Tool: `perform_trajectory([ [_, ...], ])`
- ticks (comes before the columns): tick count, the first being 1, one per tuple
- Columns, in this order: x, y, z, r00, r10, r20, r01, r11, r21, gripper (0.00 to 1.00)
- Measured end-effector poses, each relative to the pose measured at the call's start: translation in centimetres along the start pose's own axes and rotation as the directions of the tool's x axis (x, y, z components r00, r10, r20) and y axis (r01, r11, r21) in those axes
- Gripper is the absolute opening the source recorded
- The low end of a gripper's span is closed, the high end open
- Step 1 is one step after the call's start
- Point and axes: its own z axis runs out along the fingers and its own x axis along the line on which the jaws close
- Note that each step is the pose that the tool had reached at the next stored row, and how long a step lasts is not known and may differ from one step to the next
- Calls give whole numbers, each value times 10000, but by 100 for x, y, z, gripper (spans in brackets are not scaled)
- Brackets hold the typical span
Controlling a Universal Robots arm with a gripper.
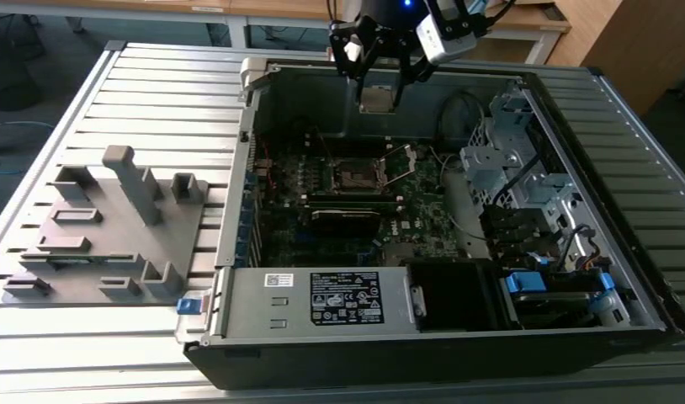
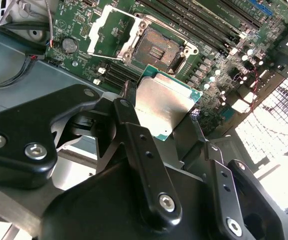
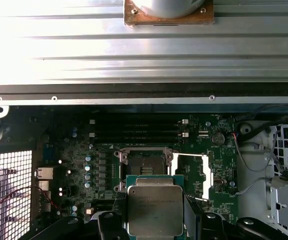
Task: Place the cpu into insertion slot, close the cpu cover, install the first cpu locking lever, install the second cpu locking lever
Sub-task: 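Place the cpu into insertion slot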
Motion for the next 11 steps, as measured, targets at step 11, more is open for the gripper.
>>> perform_trajectory([
  [11,0,-2,23,10000,0,0,0,10000,0,54],
])
